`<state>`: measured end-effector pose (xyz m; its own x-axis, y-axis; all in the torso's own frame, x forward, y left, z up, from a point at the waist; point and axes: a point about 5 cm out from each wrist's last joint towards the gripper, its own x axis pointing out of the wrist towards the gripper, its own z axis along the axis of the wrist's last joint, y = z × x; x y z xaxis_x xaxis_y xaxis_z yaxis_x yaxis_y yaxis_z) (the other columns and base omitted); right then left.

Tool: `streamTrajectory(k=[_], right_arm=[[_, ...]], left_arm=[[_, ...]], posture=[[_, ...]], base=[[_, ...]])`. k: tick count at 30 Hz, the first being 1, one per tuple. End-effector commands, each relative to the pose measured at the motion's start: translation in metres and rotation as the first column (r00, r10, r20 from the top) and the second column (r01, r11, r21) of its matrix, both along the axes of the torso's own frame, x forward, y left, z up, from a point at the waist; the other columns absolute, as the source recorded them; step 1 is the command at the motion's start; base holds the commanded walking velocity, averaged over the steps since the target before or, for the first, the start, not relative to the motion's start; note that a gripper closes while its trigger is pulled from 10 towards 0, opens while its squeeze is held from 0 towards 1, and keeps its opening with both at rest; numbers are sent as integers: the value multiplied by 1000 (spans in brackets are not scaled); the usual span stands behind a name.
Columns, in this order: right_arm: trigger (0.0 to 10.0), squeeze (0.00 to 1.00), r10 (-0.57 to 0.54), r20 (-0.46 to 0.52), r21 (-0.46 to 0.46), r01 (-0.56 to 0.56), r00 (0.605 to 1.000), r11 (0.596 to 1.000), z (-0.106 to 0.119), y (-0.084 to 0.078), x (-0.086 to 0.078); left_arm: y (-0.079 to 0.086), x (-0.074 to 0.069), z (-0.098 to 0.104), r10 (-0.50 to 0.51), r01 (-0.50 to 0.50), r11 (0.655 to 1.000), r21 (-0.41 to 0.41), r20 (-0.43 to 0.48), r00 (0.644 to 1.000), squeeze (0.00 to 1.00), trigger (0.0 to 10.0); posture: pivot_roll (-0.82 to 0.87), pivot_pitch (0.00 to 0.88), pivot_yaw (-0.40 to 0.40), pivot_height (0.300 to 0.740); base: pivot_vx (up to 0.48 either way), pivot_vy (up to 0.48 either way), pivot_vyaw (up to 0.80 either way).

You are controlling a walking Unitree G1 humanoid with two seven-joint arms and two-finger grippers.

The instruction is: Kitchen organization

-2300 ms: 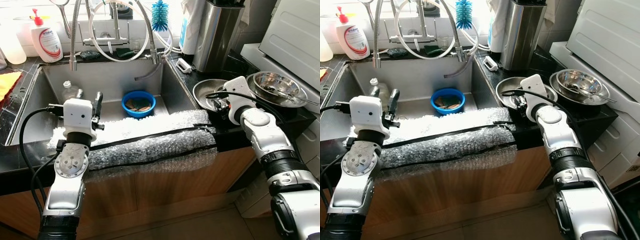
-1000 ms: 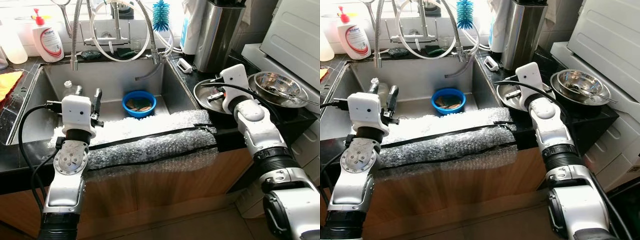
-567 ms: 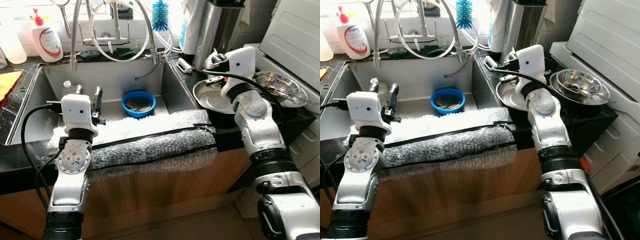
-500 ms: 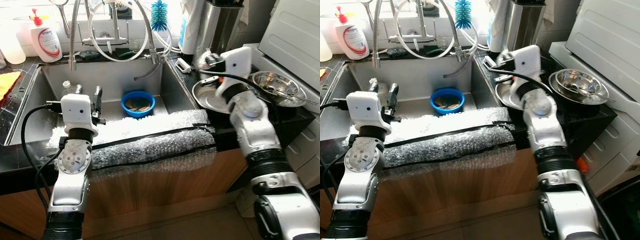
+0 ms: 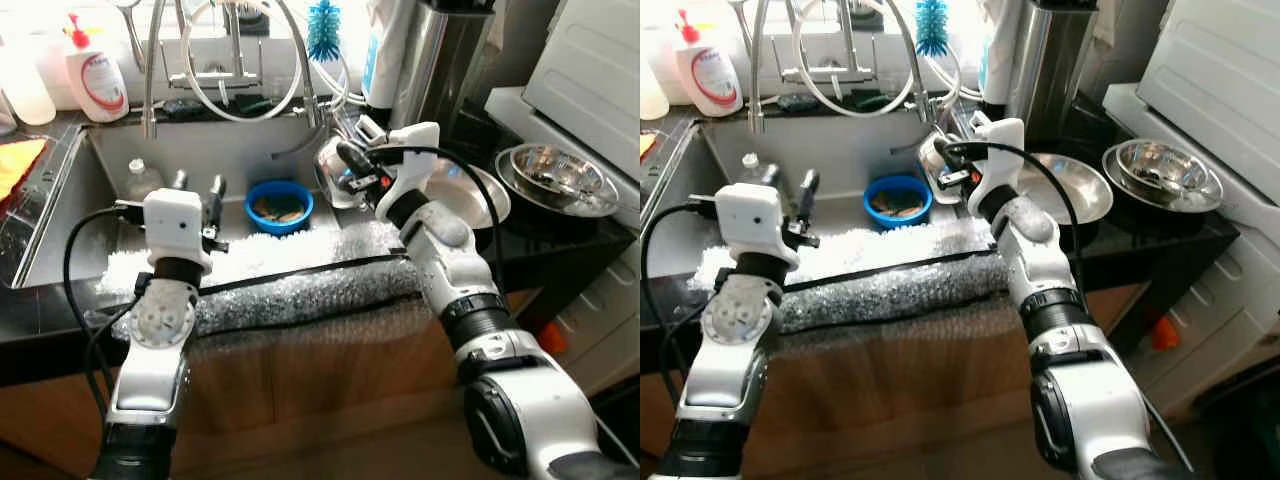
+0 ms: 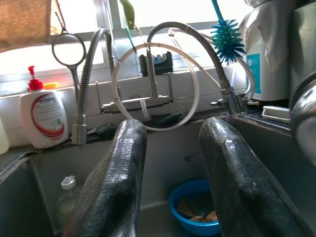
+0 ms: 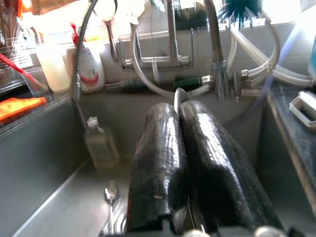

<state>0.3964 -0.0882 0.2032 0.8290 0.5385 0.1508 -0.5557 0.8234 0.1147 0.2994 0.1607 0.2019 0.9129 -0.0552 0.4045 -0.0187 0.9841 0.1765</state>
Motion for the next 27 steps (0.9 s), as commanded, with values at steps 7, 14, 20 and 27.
streamTrajectory(k=[7, 14, 20, 27], right_arm=[[10000, 0, 26, -69, -3, -26, 997, 1000, -7, 10, 4], [10000, 35, 4, -122, -14, -6, 993, 1000, -20, 10, 3], [10000, 643, -47, -193, -46, 39, 980, 998, -41, 4, -1], [10000, 1000, -51, -188, -40, 44, 981, 998, -38, 3, 1]], left_arm=[[-6, -2, 1, -30, 30, 999, 10, 3, 1000, 0, 10000], [-8, -2, -1, -37, 37, 999, 10, -2, 999, 0, 10000], [-10, -3, -2, -42, 42, 999, 7, -7, 999, 0, 10000], [-11, -2, -1, -42, 42, 999, 1, -9, 999, 0, 10000]], posture=[[104, 0, -93, 740], [104, 0, -87, 740], [104, 0, -83, 740], [99, 0, -84, 740]], base=[[0, 0, 0], [0, 0, 0], [0, 0, 0], [0, 0, 0]])
